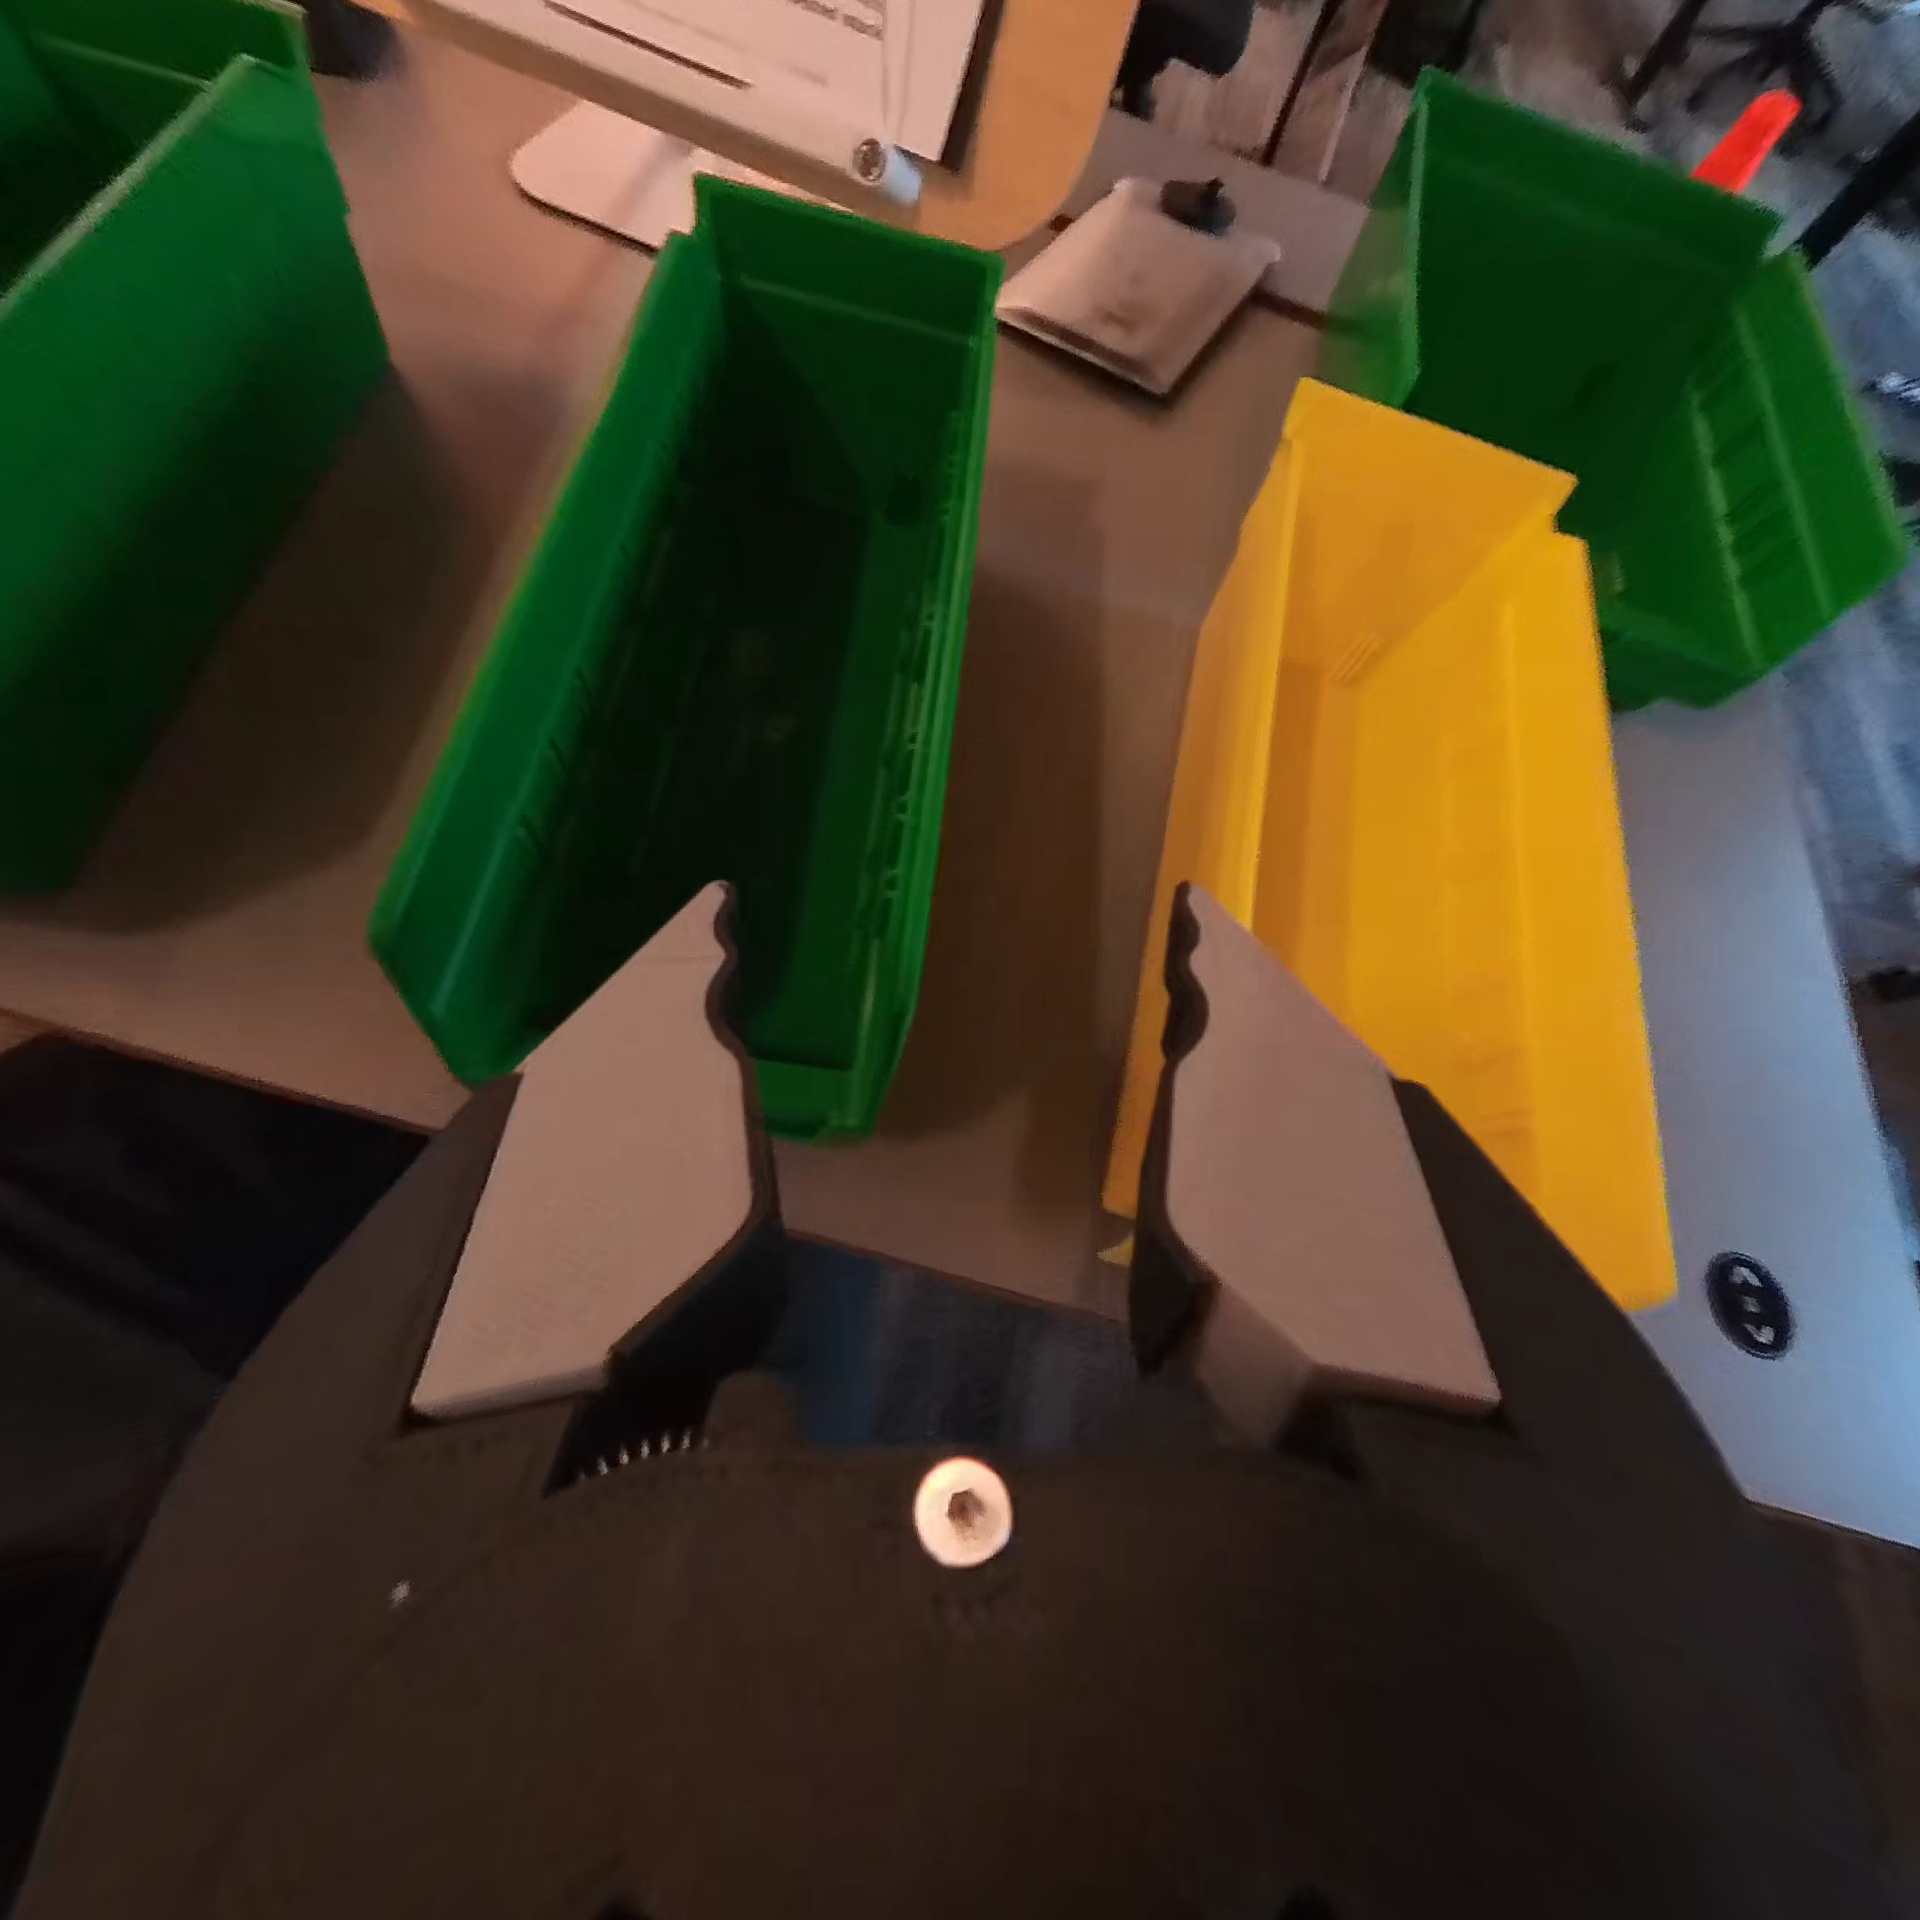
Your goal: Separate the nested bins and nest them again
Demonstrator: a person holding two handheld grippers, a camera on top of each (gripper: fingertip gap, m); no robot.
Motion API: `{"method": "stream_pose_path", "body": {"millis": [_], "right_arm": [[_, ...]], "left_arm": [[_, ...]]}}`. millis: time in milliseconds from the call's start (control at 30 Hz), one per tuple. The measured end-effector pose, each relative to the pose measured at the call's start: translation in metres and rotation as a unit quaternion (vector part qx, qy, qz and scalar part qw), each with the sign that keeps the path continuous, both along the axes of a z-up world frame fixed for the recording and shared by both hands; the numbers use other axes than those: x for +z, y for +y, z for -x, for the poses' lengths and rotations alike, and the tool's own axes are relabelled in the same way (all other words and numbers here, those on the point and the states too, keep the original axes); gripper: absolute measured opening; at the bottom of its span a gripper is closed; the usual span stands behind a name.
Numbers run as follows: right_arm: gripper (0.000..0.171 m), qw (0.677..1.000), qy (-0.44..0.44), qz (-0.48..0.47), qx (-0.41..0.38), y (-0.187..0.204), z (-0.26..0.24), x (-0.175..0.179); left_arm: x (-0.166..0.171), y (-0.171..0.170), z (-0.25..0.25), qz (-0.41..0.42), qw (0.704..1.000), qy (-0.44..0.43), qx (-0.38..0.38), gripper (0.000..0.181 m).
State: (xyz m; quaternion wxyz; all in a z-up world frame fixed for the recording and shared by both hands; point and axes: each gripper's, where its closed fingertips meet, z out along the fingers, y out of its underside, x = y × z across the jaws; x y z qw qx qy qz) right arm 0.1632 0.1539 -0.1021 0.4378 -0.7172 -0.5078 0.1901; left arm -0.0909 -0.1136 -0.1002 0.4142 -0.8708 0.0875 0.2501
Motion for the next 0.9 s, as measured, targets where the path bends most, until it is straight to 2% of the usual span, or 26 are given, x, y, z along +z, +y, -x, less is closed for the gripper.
{"method": "stream_pose_path", "body": {"millis": [167, 300, 433, 567, 900], "right_arm": [[0.083, 1.000, -0.012, 0.004, -0.017, 0.010, -0.006, -0.008], [0.083, 0.999, 0.022, 0.035, 0.011, -0.001, -0.001, -0.002], [0.079, 0.998, 0.036, 0.048, 0.024, -0.006, 0.000, 0.003], [0.068, 0.998, 0.032, 0.046, 0.024, -0.005, 0.000, 0.003], [0.077, 0.997, 0.050, 0.037, 0.047, -0.015, 0.019, 0.011]], "left_arm": [[0.023, -0.005, 0.018, -0.099, 0.986, -0.126, 0.053, 0.028], [0.037, -0.013, 0.033, -0.151, 0.973, -0.150, 0.084, 0.033], [0.052, -0.012, 0.027, -0.190, 0.964, -0.176, 0.062, 0.036], [0.050, -0.014, 0.028, -0.185, 0.967, -0.162, 0.066, 0.035], [0.045, -0.029, 0.034, -0.173, 0.969, -0.153, 0.092, 0.036]]}}
